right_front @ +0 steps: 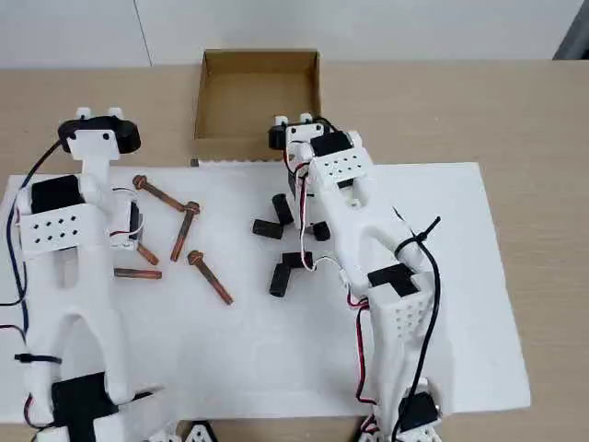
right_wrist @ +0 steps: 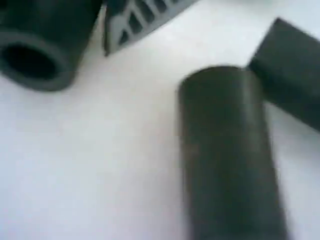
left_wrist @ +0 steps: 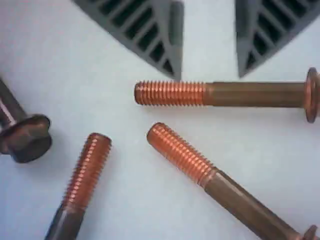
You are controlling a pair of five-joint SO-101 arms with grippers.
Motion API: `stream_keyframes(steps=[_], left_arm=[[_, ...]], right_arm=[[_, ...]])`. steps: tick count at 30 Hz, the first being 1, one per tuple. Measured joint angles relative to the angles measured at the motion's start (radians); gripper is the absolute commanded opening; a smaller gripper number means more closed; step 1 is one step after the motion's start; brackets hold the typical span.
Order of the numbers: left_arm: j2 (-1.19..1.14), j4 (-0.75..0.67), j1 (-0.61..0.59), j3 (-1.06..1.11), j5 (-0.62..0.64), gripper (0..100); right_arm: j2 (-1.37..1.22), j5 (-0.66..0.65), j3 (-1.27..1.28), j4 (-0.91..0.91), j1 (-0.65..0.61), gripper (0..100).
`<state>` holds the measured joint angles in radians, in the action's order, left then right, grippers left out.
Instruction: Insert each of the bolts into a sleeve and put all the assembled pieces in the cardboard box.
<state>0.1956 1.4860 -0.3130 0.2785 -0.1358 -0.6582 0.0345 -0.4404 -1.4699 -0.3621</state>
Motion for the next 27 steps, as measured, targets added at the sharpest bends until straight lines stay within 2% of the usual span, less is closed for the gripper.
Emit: stream_keyframes(steps=[9, 15, 21, 24, 27], left_arm=[[0.000, -0.038, 0.000, 0.031, 0.000, 7], [-0.002, 0.009, 0.005, 0.002, 0.006, 7], [-0.014, 0.049, 0.138, -0.089, 0.002, 7], [-0.080, 0.049, 0.232, -0.146, 0.000, 7], [-0.184, 0.049, 0.262, -0.215, 0.003, 7]], right_arm=[[0.031, 0.000, -0.002, -0.017, 0.006, 0.4], [0.192, -0.028, 0.000, -0.091, 0.006, 0.3], [0.267, -0.064, 0.000, -0.161, 0.061, 0.3], [0.267, -0.074, 0.000, -0.169, 0.121, 0.3], [0.267, -0.087, 0.000, -0.173, 0.167, 0.3]])
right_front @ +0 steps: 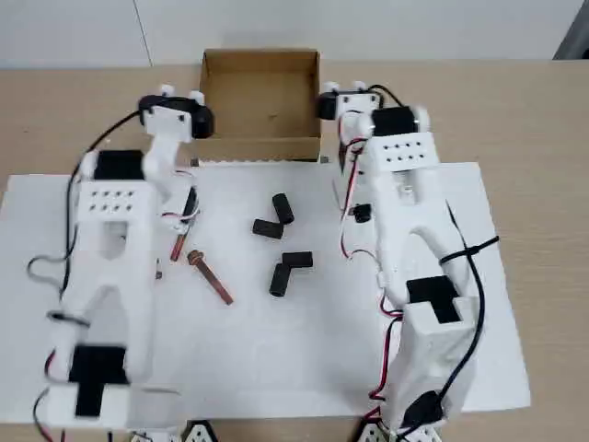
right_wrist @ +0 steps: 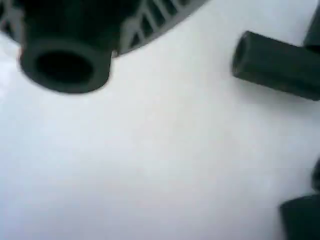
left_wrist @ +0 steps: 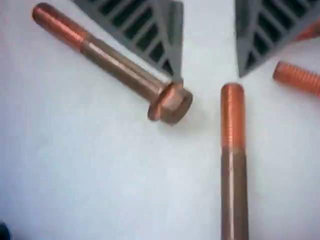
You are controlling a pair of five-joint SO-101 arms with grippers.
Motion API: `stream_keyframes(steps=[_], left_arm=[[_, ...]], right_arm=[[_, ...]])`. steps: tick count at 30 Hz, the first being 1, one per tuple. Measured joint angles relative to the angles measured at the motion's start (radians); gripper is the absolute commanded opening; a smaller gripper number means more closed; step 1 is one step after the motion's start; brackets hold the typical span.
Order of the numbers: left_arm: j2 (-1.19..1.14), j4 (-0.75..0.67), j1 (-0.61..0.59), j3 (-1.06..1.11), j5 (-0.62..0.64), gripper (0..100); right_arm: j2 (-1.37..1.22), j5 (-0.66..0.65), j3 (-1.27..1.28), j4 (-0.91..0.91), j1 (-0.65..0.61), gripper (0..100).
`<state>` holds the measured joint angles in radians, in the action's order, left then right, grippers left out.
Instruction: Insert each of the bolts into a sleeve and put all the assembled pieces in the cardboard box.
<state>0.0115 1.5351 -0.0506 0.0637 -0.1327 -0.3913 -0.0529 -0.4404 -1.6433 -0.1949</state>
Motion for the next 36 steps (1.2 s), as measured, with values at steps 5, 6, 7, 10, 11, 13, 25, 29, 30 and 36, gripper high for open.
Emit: stream_keyframes(steps=[5, 6, 7, 10, 11, 13, 25, 29, 30, 36], left_arm=[[-0.180, 0.000, 0.005, -0.141, 0.009, 7], [-0.210, 0.006, 0.005, -0.169, 0.011, 7], [-0.239, 0.018, 0.005, -0.193, 0.014, 7], [-0.299, 0.032, 0.005, -0.244, 0.009, 7], [-0.310, 0.034, 0.005, -0.250, 0.011, 7], [-0.333, 0.034, 0.005, -0.259, 0.011, 7], [-0.431, 0.037, -0.041, -0.262, 0.017, 7], [-0.456, 0.021, -0.041, -0.262, 0.014, 7], [-0.457, 0.012, -0.041, -0.262, 0.017, 7], [-0.482, -0.029, -0.040, -0.262, 0.017, 8]], right_arm=[[0.000, -0.002, 0.000, 0.000, 0.041, 0.3], [0.000, -0.002, 0.000, 0.000, 0.049, 0.3], [0.000, -0.002, 0.000, 0.000, 0.055, 0.3], [0.000, -0.002, 0.000, 0.000, 0.063, 0.3], [0.000, -0.002, 0.000, -0.002, 0.063, 0.3], [0.000, -0.002, 0.000, -0.012, 0.060, 0.3], [0.000, -0.002, 0.000, -0.015, 0.060, 0.3], [0.000, -0.002, 0.000, -0.015, 0.061, 0.4], [0.000, -0.002, 0.000, -0.015, 0.061, 0.4], [0.000, -0.002, 0.000, -0.017, 0.061, 0.4]])
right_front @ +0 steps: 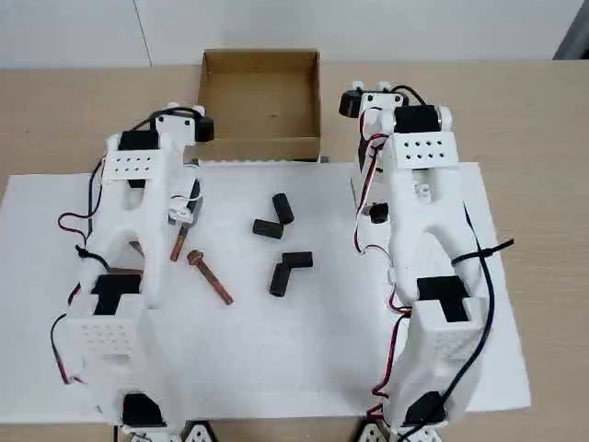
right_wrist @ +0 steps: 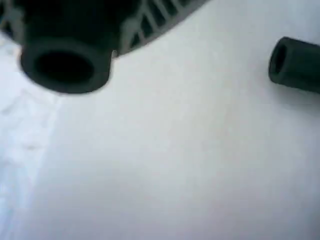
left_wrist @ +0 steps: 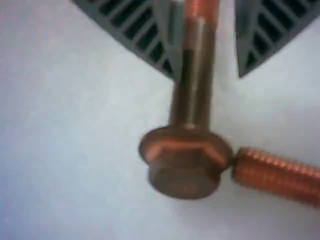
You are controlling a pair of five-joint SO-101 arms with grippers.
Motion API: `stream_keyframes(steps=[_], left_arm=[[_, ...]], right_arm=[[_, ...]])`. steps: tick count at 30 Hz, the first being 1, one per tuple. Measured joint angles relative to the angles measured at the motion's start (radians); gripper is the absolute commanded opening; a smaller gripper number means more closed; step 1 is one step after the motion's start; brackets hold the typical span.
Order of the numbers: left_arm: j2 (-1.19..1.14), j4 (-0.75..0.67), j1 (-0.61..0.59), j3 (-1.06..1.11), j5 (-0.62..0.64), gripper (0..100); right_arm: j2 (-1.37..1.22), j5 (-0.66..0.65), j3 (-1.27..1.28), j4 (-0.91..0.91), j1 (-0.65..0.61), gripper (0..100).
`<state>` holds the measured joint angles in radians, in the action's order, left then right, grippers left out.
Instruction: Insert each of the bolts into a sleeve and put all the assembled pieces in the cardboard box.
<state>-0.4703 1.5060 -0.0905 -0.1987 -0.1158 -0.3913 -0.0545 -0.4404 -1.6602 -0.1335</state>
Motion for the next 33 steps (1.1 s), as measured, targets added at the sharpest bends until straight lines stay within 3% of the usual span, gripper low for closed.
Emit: stream_keyframes(steps=[33], left_arm=[[-0.094, -0.109, 0.029, -0.002, -0.005, 9]], right_arm=[[0.000, 0.000, 0.000, -0.005, 0.000, 0.4]])
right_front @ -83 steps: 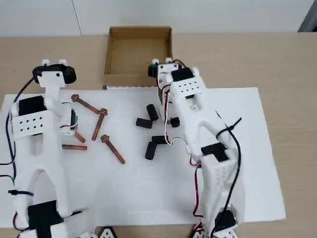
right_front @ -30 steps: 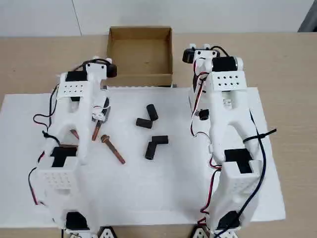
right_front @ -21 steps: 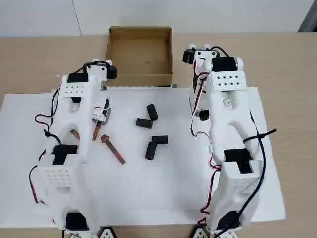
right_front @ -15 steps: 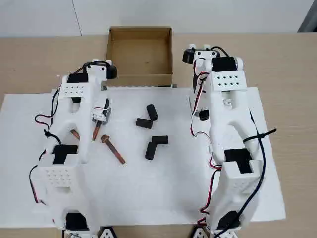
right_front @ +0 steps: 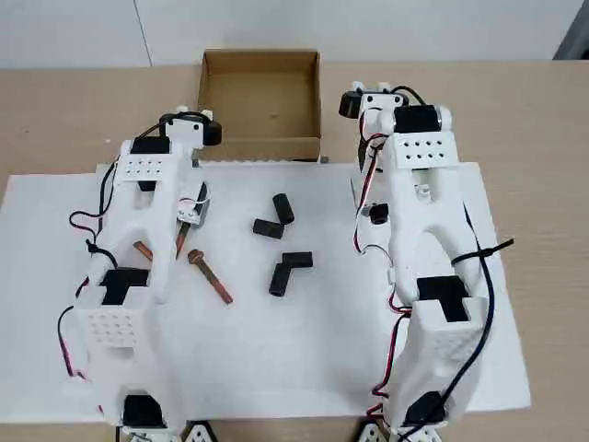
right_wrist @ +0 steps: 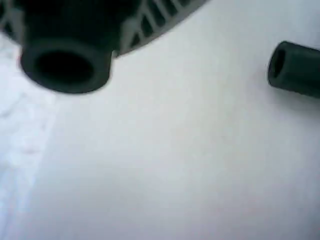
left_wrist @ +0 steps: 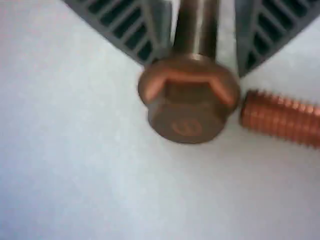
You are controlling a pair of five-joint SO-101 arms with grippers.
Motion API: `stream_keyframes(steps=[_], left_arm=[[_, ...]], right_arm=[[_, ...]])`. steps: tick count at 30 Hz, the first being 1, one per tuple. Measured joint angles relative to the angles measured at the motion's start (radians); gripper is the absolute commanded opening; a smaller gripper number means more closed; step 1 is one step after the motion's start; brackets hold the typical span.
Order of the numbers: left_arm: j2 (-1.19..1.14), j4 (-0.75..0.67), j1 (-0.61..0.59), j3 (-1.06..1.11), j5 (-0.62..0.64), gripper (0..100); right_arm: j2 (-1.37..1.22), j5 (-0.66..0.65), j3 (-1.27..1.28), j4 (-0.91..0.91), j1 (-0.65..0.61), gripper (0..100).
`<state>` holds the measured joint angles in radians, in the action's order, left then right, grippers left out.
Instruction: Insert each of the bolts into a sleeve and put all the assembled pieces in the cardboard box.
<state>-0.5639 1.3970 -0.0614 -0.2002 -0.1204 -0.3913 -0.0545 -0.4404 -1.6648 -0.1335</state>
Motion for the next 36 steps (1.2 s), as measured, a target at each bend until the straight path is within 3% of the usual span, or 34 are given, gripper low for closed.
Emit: stream_keyframes(steps=[26, 36], left_arm=[[-0.051, -0.015, 0.029, -0.034, 0.005, 0], [-0.087, 0.180, 0.037, -0.272, 0.006, 0]], right_arm=[[0.000, 0.000, 0.000, 0.000, 0.000, 0.4], [0.040, 0.000, 0.000, -0.015, 0.000, 0.4]])
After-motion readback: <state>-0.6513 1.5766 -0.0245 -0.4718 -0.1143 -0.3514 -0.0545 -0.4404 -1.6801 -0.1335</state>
